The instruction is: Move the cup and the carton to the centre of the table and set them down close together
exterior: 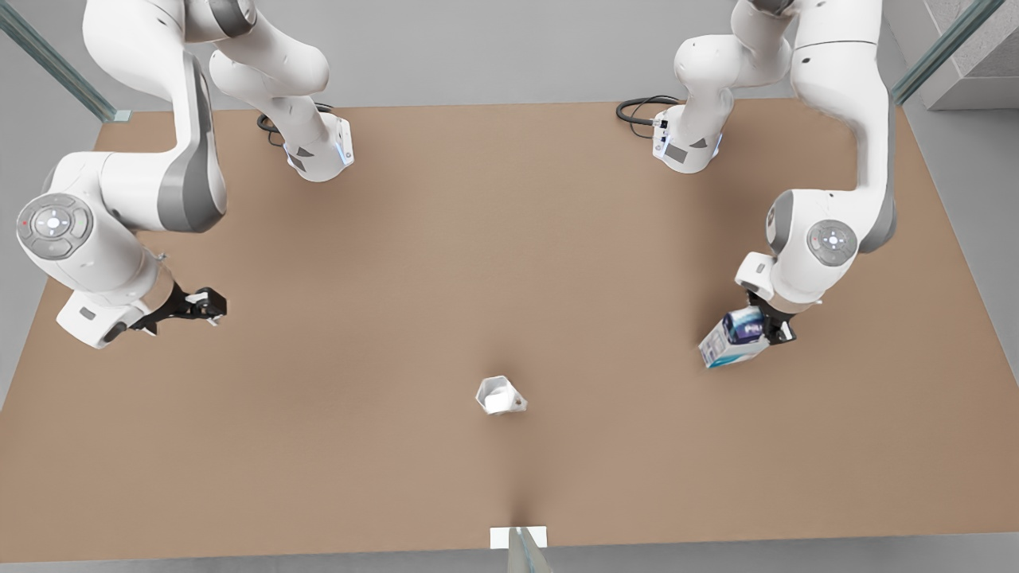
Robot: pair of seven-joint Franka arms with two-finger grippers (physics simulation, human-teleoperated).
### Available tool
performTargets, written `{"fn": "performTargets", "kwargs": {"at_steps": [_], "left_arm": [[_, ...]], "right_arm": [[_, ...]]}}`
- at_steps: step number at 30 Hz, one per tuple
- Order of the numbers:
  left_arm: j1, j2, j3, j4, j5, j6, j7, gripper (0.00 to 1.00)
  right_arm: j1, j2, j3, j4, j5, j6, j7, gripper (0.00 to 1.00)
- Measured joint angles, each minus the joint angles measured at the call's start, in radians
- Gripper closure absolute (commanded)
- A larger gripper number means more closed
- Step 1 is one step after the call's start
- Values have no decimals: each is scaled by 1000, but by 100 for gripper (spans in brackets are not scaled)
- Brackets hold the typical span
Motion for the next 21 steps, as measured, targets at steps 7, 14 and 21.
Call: {"fn": "performTargets", "kwargs": {"at_steps": [7, 14, 21], "left_arm": [[-48, 27, -139, 263, 0, -232, -46, 51], [-349, 125, -138, 358, 13, -267, -332, 51], [-504, 252, -138, 564, 14, -369, -491, 51]], "right_arm": [[1, 0, 1, 0, 0, 1, 0, 0], [0, 0, 0, 1, 0, 1, 0, 0], [1, -2, 1, 1, 1, 0, 0, 0]]}}
